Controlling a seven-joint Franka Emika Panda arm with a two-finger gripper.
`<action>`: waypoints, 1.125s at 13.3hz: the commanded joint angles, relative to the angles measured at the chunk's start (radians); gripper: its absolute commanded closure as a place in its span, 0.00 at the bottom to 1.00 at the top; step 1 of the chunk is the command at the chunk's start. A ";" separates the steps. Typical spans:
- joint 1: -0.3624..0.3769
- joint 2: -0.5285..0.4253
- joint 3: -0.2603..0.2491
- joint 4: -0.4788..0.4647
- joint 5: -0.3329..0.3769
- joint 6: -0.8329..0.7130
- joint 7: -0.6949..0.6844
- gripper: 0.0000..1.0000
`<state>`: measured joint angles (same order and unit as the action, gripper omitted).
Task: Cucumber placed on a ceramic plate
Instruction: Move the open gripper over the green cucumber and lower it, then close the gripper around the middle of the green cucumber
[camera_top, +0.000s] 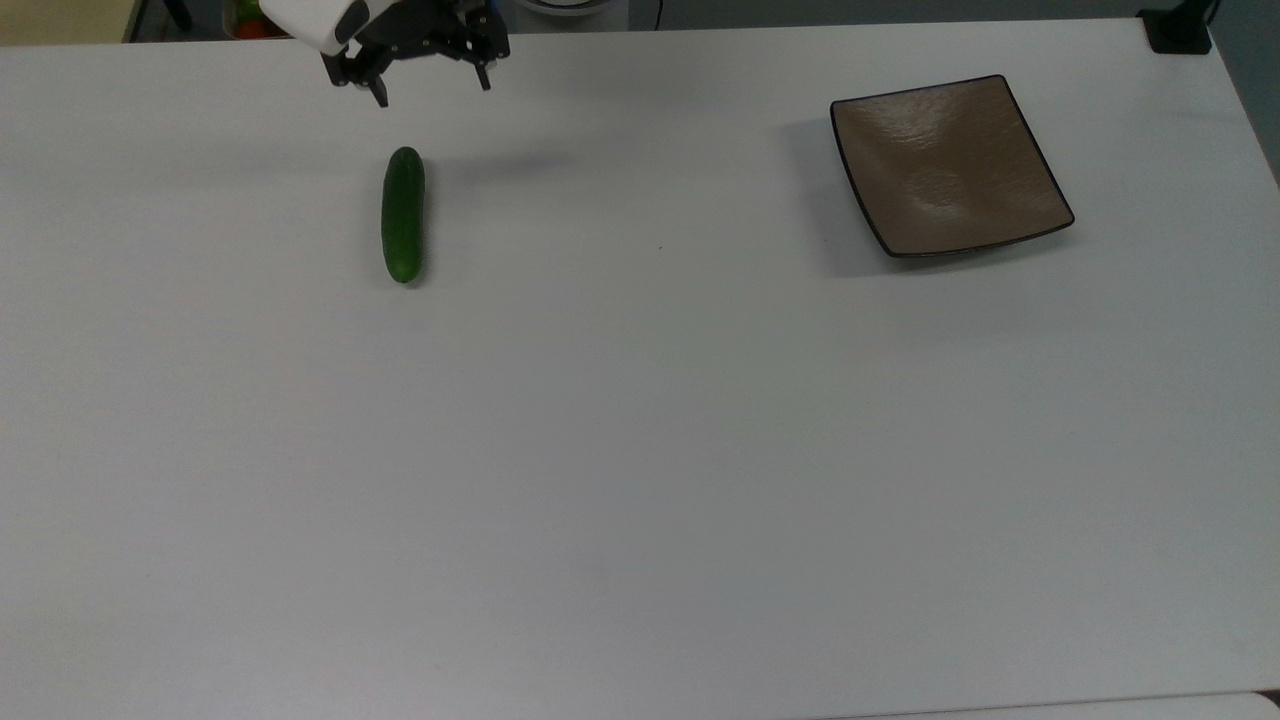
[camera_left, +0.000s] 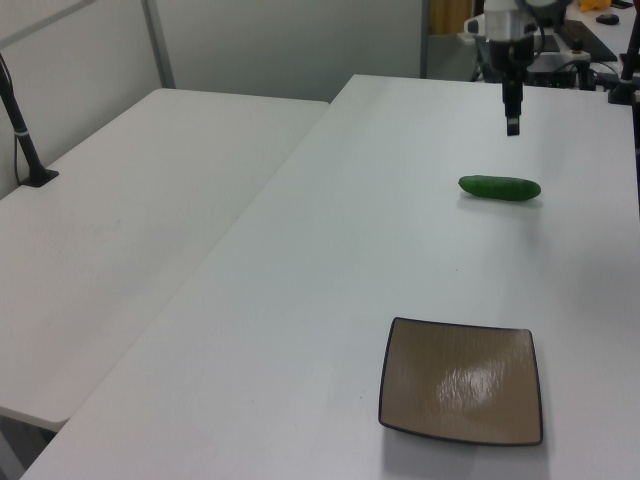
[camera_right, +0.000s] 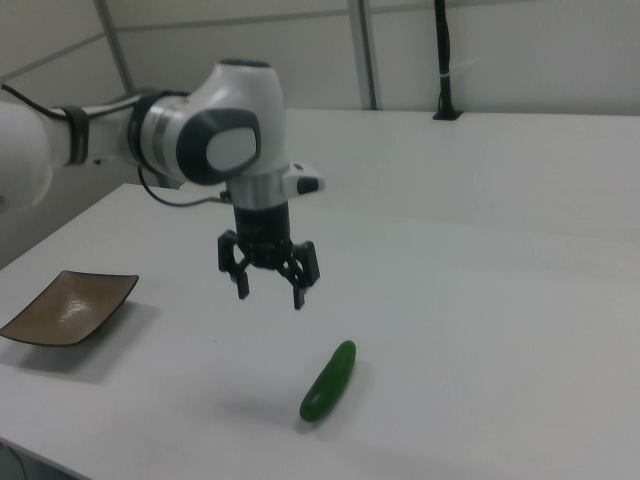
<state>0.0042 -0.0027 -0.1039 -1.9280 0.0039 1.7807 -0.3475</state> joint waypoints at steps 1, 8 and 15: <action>-0.003 -0.019 -0.002 -0.113 -0.022 0.116 -0.016 0.00; -0.038 -0.016 -0.003 -0.247 -0.065 0.344 0.013 0.00; -0.064 0.108 -0.007 -0.301 -0.119 0.606 0.123 0.00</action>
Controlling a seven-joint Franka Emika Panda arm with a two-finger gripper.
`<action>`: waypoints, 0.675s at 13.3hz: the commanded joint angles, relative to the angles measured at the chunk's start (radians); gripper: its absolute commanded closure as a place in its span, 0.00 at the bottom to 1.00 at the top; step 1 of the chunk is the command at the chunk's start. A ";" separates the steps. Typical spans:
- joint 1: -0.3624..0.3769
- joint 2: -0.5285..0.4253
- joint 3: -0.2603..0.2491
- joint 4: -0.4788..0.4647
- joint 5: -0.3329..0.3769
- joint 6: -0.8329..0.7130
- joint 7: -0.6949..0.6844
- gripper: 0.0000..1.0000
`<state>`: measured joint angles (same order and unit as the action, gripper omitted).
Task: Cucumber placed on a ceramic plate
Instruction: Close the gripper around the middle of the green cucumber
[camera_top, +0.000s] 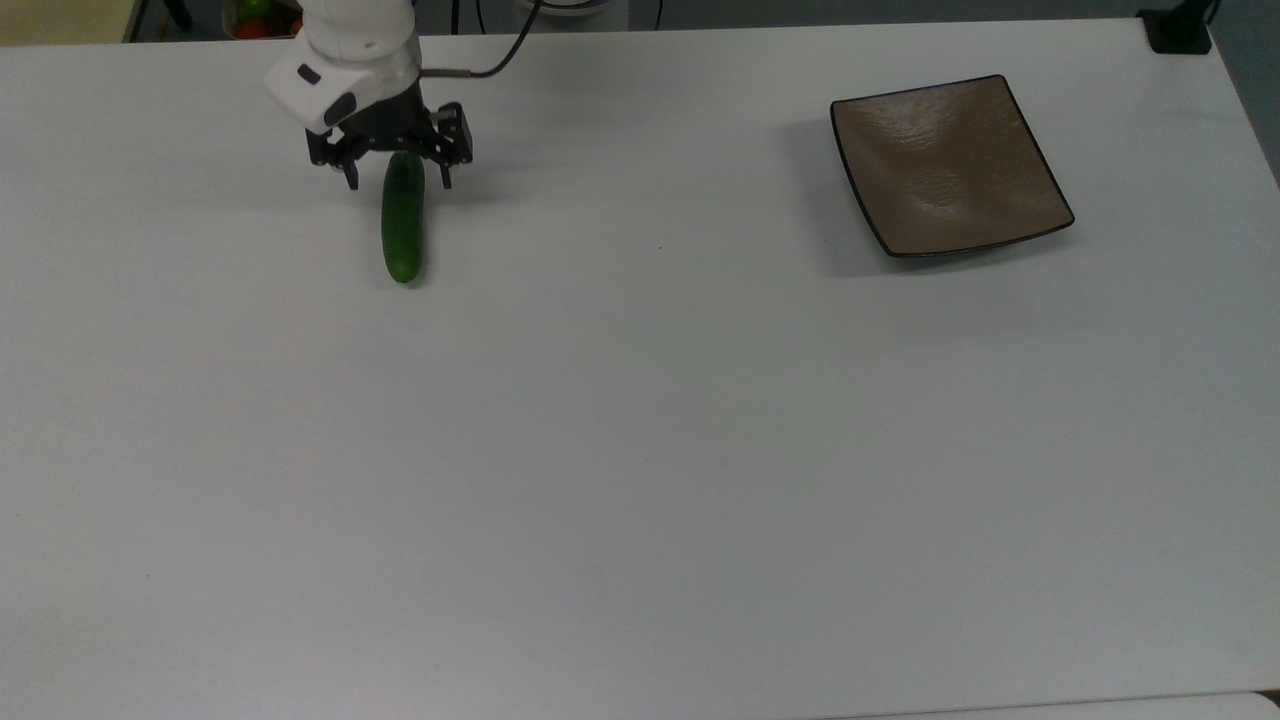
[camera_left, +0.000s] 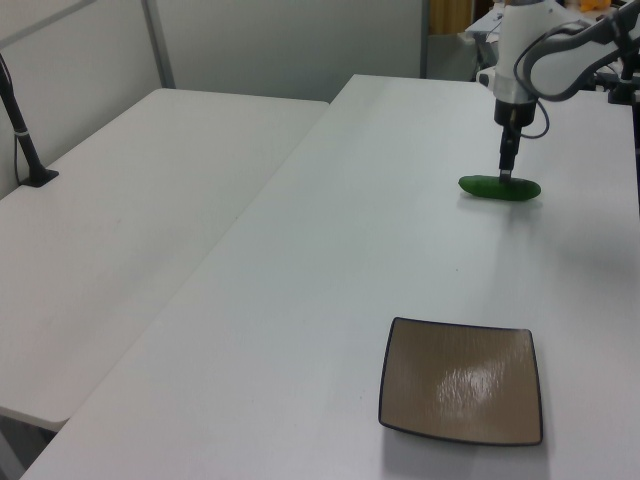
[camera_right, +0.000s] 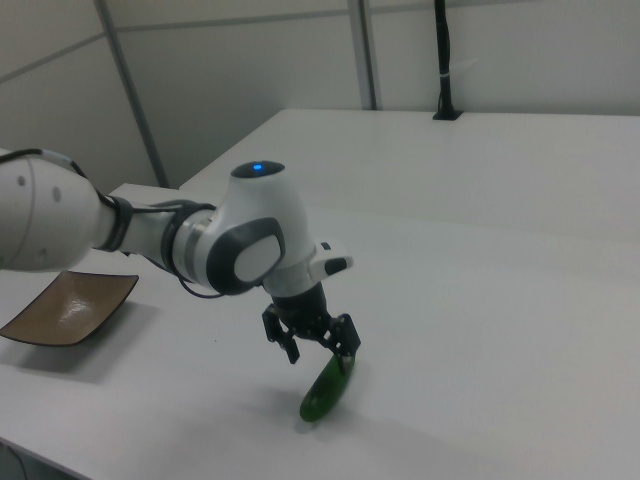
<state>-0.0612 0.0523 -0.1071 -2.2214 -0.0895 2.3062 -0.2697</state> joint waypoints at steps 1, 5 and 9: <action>0.001 0.069 -0.003 -0.007 -0.038 0.100 0.058 0.00; -0.011 0.101 -0.003 -0.007 -0.062 0.127 0.070 0.00; -0.011 0.113 -0.003 -0.007 -0.062 0.127 0.072 0.08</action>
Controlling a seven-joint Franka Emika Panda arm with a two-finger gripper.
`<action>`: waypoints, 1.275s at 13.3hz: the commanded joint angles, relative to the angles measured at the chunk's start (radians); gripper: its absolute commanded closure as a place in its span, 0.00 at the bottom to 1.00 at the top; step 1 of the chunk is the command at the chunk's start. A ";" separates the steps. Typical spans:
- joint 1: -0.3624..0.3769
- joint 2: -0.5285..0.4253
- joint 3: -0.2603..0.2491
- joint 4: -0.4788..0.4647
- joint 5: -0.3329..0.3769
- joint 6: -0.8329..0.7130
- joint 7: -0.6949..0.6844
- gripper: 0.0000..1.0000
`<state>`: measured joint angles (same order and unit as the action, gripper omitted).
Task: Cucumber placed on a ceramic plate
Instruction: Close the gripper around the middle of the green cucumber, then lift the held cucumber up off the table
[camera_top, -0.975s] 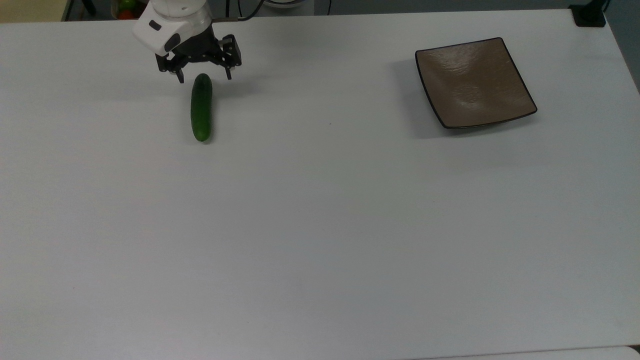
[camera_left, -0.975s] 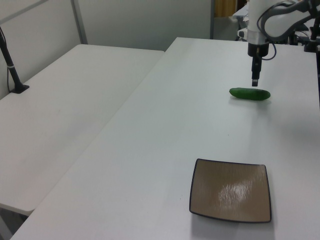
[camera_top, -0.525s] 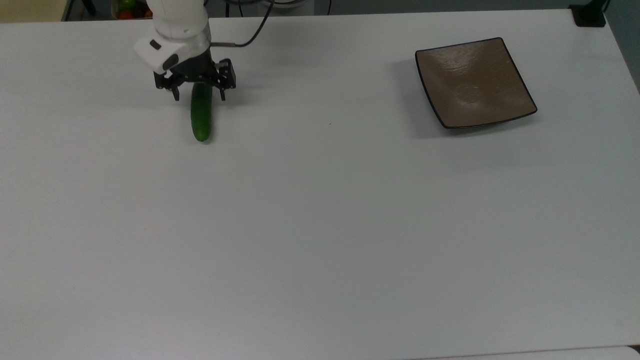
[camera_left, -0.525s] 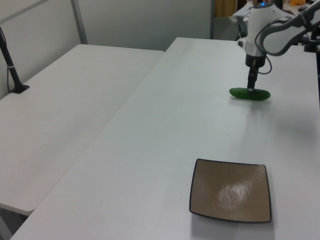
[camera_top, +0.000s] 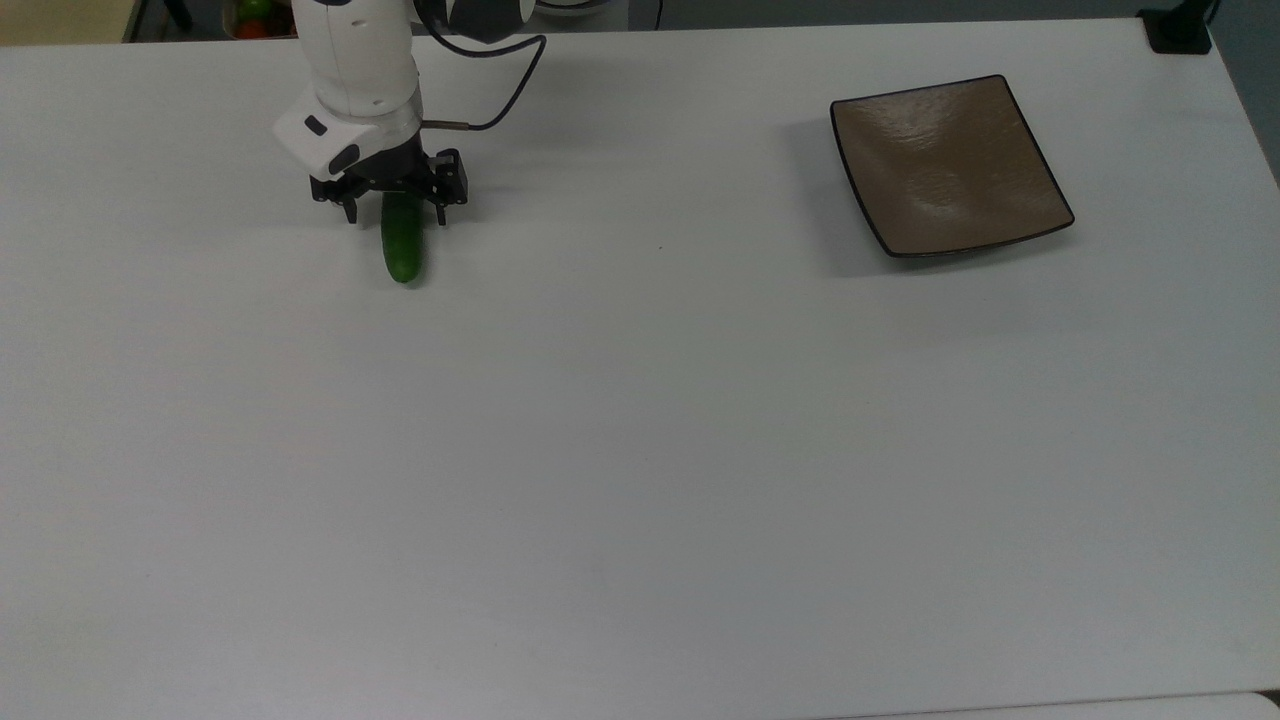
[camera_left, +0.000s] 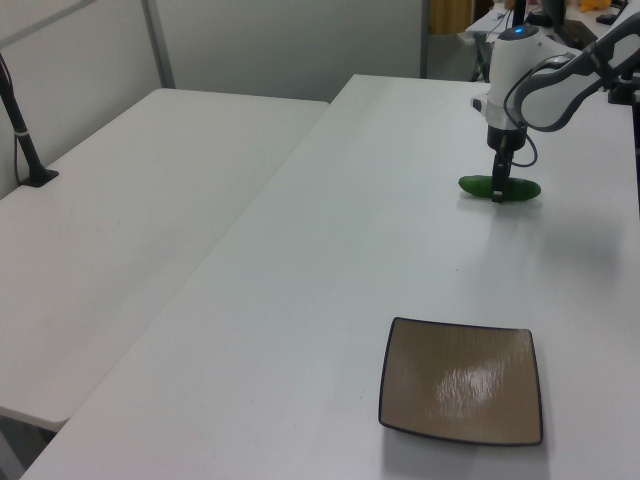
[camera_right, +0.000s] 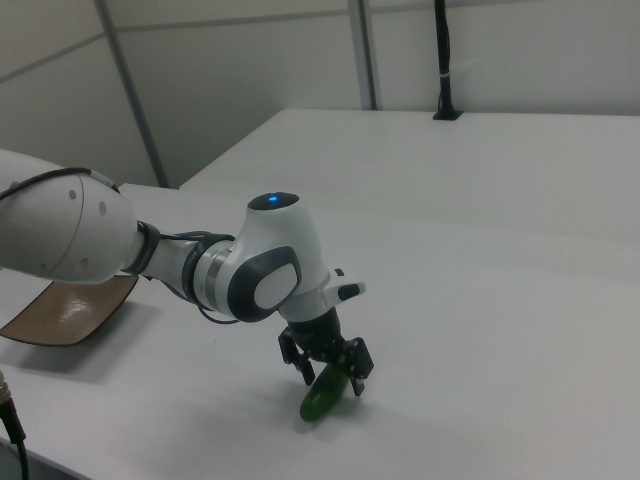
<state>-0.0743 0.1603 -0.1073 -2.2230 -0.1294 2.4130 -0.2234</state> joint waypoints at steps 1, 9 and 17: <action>0.002 0.007 -0.003 -0.006 -0.022 0.018 0.026 0.19; 0.001 -0.019 -0.003 -0.001 -0.022 0.002 0.061 1.00; 0.019 -0.127 0.001 0.228 -0.010 -0.400 0.053 0.99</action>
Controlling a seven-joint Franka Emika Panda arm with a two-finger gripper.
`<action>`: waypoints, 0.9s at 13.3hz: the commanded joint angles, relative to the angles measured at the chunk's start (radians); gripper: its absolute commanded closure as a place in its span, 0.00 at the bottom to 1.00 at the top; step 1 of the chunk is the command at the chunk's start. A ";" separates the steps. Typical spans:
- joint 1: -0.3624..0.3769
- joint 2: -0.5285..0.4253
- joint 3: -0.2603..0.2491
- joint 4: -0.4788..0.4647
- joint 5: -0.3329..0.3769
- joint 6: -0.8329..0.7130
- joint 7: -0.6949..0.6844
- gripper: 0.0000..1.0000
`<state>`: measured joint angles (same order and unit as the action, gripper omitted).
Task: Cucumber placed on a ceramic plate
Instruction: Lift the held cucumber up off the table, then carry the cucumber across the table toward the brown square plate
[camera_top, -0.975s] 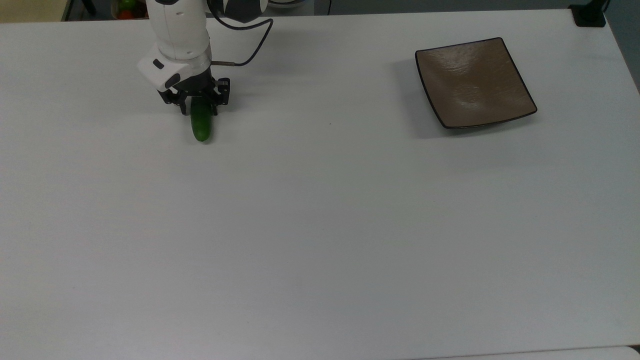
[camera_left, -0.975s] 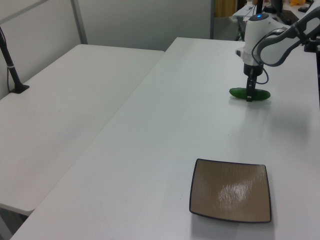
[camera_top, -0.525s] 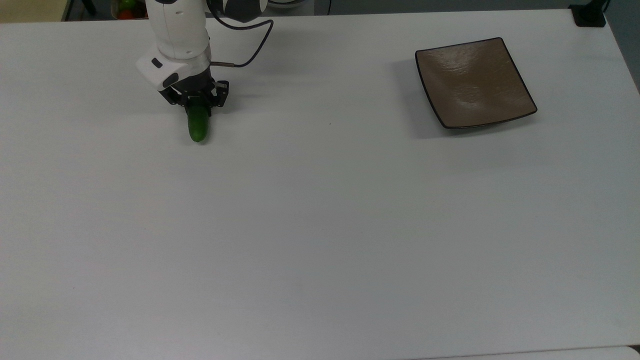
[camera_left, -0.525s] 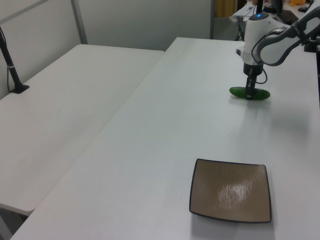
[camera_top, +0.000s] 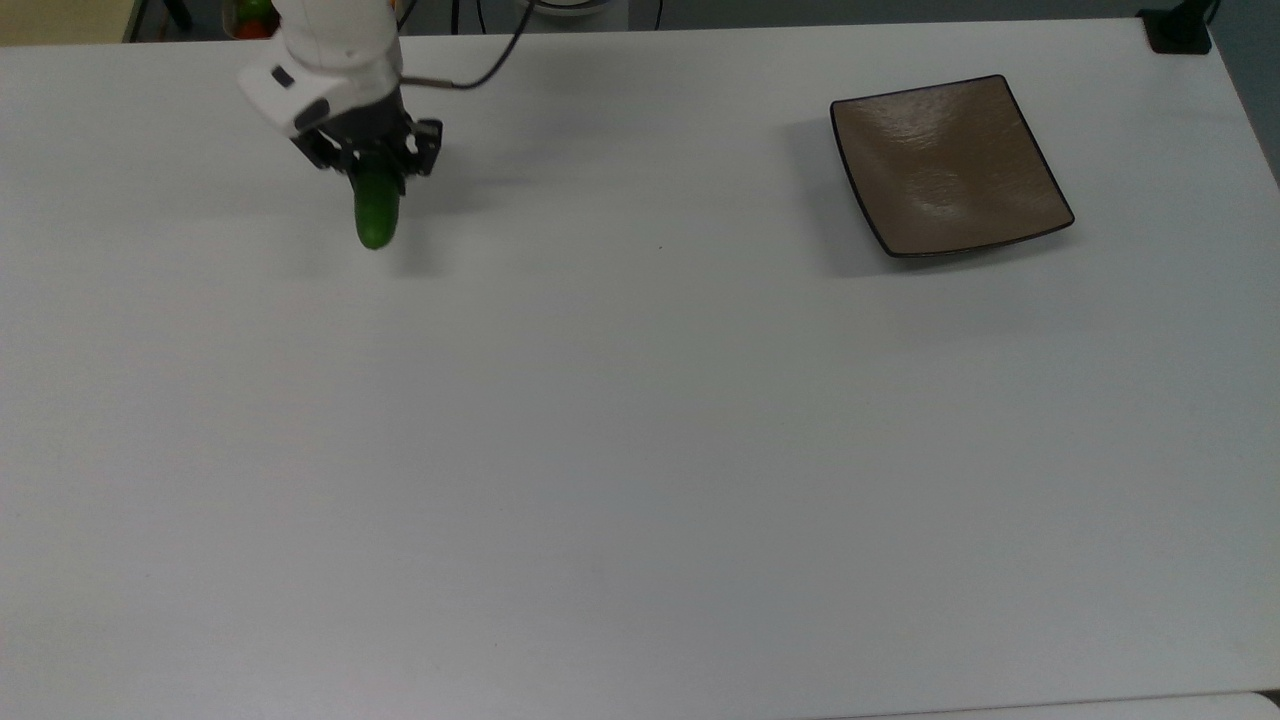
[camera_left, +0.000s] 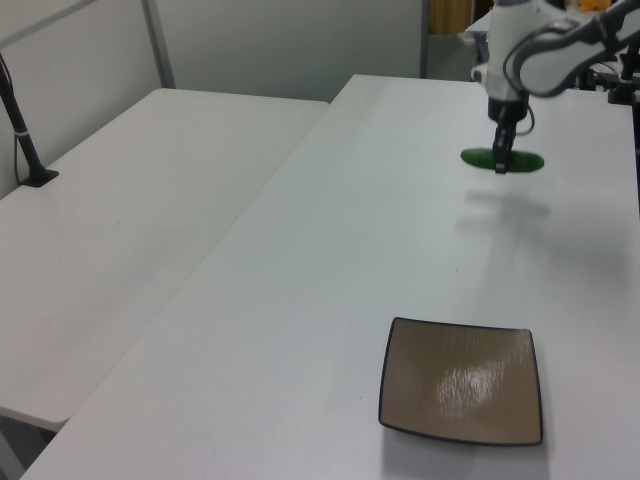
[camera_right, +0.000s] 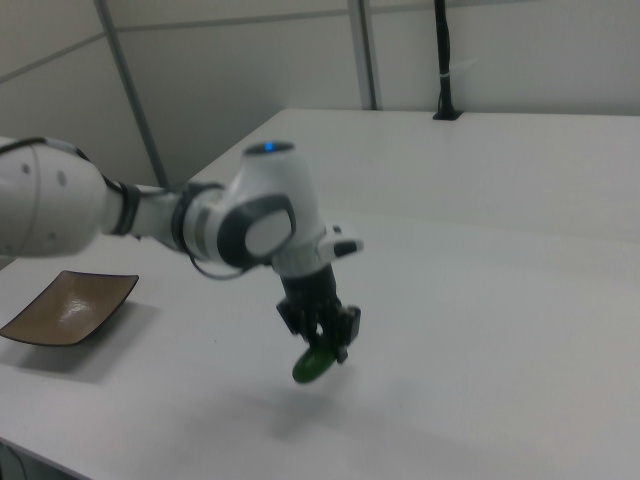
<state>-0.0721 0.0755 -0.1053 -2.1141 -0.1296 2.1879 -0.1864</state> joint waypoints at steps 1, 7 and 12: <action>0.032 -0.042 0.001 0.169 -0.007 -0.225 0.015 0.99; 0.084 -0.052 0.039 0.361 0.039 -0.431 0.018 0.95; 0.097 -0.085 0.087 0.394 0.105 -0.476 0.022 0.88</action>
<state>0.0093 0.0068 -0.0424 -1.7534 -0.0613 1.7705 -0.1800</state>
